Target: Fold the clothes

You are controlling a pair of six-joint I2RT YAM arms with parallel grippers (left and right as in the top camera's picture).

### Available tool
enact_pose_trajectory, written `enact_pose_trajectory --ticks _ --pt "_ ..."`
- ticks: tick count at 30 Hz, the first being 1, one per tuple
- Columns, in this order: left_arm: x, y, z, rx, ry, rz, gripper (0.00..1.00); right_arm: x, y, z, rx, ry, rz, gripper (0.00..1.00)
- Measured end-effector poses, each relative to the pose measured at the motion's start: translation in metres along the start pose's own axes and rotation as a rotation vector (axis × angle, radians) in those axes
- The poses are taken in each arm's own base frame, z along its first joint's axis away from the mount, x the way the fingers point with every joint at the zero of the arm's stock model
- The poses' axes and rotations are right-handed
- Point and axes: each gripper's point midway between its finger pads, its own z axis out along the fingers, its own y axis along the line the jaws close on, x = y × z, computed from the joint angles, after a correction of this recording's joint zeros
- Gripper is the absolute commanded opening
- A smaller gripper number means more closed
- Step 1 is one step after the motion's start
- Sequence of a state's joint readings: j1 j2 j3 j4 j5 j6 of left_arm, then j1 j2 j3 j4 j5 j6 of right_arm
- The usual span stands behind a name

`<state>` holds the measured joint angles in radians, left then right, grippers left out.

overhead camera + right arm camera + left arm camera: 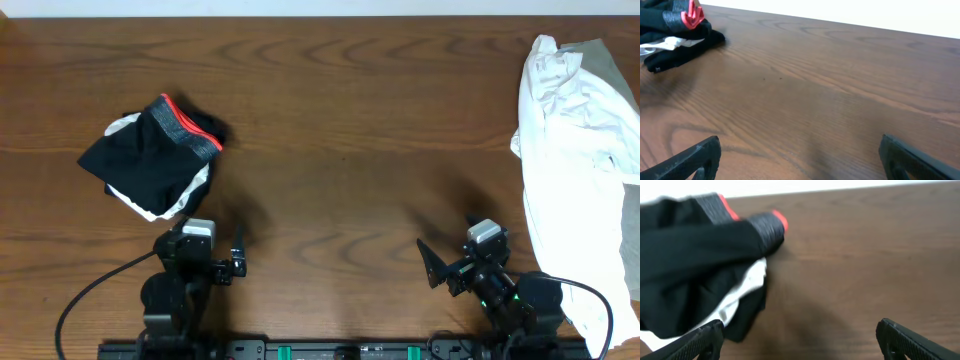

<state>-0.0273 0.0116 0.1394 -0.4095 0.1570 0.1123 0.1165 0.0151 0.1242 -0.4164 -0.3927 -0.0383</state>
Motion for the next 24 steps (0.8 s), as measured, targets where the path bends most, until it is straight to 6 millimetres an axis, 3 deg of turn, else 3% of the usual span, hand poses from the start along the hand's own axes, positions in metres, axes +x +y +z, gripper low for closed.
enact_pose_trajectory --ticks 24 --pt "-0.0026 0.0001 0.0000 0.000 -0.011 -0.002 0.98 -0.0001 0.0001 0.0000 0.000 -0.001 0.000 0.99"
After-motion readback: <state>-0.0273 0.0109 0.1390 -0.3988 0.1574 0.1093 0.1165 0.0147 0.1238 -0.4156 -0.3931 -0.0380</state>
